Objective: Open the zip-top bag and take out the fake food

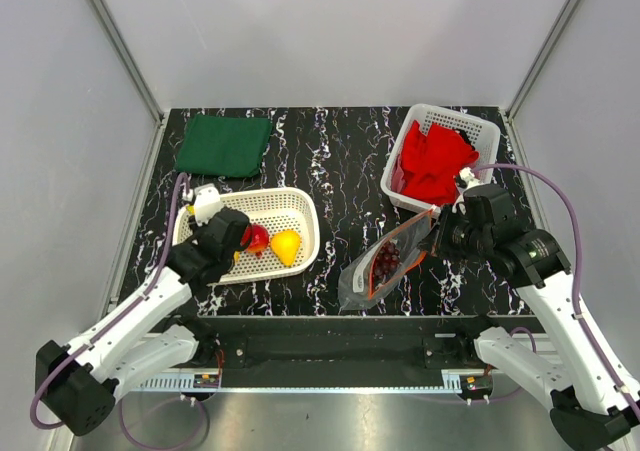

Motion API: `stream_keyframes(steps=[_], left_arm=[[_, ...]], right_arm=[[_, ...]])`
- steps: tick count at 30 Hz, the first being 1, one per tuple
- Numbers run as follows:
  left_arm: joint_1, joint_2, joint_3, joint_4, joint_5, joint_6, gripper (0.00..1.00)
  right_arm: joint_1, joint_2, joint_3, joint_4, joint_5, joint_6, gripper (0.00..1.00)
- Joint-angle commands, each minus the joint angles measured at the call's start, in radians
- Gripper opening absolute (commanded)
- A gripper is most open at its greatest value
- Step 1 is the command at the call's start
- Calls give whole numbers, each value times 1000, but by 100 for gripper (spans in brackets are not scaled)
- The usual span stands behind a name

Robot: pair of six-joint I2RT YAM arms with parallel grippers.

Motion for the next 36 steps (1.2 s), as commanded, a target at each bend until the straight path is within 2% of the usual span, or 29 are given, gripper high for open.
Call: stream_keyframes(steps=[1, 3, 5, 6, 8, 9, 11, 14, 17, 18, 19, 20, 21, 24, 26, 29, 30, 31, 32, 33, 36], left_arm=[[20, -1, -65, 167, -72, -6, 4], [22, 4, -92, 178, -68, -10, 9], [28, 4, -92, 170, -68, -13, 20], [28, -1, -93, 169, -68, -13, 37], [33, -15, -89, 158, -54, -12, 65], [34, -19, -70, 144, -27, -7, 85], [34, -19, -37, 112, 0, -6, 99], [34, -12, 66, 46, 76, 19, 99], [34, -15, 195, 11, 228, 59, 99], [34, -25, 223, 46, 374, 77, 99], [34, -29, 259, 80, 464, 97, 99], [34, -30, 270, 124, 566, 138, 93], [33, -29, 280, 219, 762, 148, 90], [-7, -7, 301, 374, 984, 111, 81], [-113, 27, 330, 419, 989, 106, 77], [-266, 103, 384, 486, 995, 105, 66], [-300, 134, 399, 500, 991, 105, 55], [-353, 163, 416, 500, 988, 105, 52], [-377, 221, 437, 496, 981, 114, 47], [-397, 246, 468, 482, 959, 117, 37], [-466, 327, 532, 465, 907, 135, 28]], right_arm=[[6, -8, 25, 25, 3, -15, 0], [6, -11, 19, 25, 3, -16, 0], [6, -11, 17, 25, 0, -15, 0], [6, -10, 16, 25, -2, -13, 0], [6, -10, 17, 28, -6, -12, 0], [7, -11, 19, 30, -9, -10, 0], [6, -5, 22, 33, -23, -5, 0], [4, 3, 28, 33, -38, -7, 0], [6, 10, 33, 31, -48, -8, 0], [6, 12, 36, 33, -52, -8, 0], [6, 19, 36, 33, -60, -11, 0], [6, 24, 37, 33, -64, -13, 0], [6, 29, 39, 34, -68, -12, 0], [6, 41, 40, 48, -94, -15, 0], [6, 47, 42, 57, -115, -21, 0], [6, 61, 48, 68, -144, -22, 0], [6, 66, 51, 74, -152, -24, 0], [6, 72, 54, 74, -159, -24, 0], [6, 73, 54, 76, -161, -21, 0], [4, 73, 57, 79, -163, -18, 0], [6, 73, 63, 85, -173, 5, 0]])
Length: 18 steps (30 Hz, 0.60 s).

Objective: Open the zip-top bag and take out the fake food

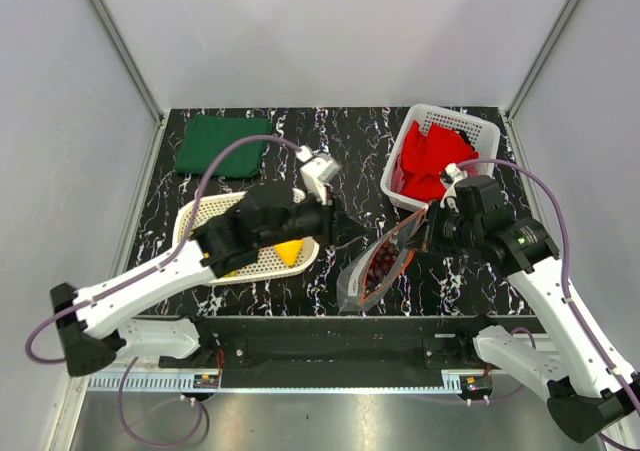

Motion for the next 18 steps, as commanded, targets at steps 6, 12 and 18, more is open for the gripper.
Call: stream_keyframes(steps=[6, 12, 18], left_arm=[[-234, 184, 204, -11, -270, 64, 17], [-271, 297, 286, -161, -471, -28, 4], [-274, 429, 376, -267, -535, -46, 2]], right_arm=[[6, 9, 42, 51, -43, 42, 0], [6, 9, 44, 57, -46, 90, 0], [6, 14, 73, 51, -49, 116, 0]])
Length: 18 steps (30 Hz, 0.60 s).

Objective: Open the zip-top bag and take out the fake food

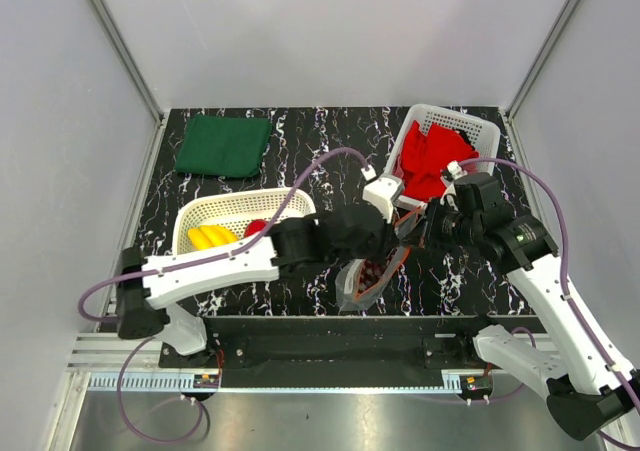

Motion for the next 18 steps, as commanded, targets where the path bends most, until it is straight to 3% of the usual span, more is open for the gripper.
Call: stream_keyframes(steps=[1, 11, 18], left_arm=[[-7, 69, 89, -95, -113, -32, 2], [-7, 223, 199, -304, -323, 0, 0], [3, 280, 183, -229, -105, 21, 8]], right_arm=[[7, 3, 68, 29, -19, 31, 0], [6, 15, 97, 29, -43, 36, 0], [6, 1, 66, 33, -34, 23, 0]])
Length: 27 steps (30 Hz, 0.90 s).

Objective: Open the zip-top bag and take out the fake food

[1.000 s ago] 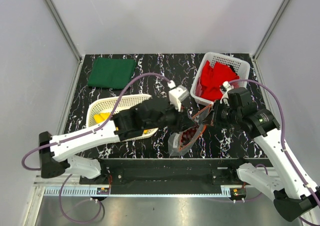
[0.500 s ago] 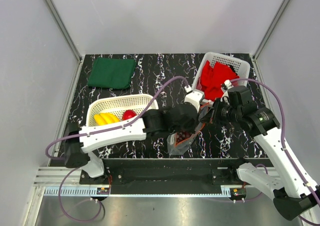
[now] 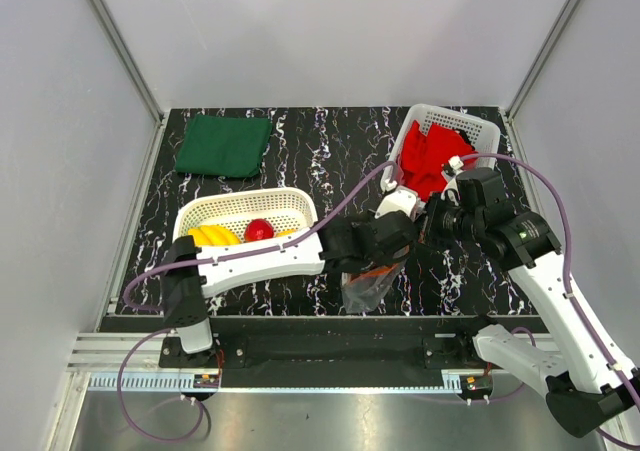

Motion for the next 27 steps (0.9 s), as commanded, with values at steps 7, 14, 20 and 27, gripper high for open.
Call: stream_keyframes(steps=[7, 14, 20, 27], left_arm=[[34, -11, -157, 233, 165, 19, 26], [46, 42, -220, 314, 170, 13, 40], [49, 89, -246, 351, 186, 7, 58], [59, 146, -267, 376, 159, 13, 56]], right_arm=[[6, -61, -46, 13, 22, -13, 0], [6, -84, -98, 16, 25, -11, 0], [6, -99, -126, 10, 32, -16, 0], [6, -111, -152, 13, 41, -17, 0]])
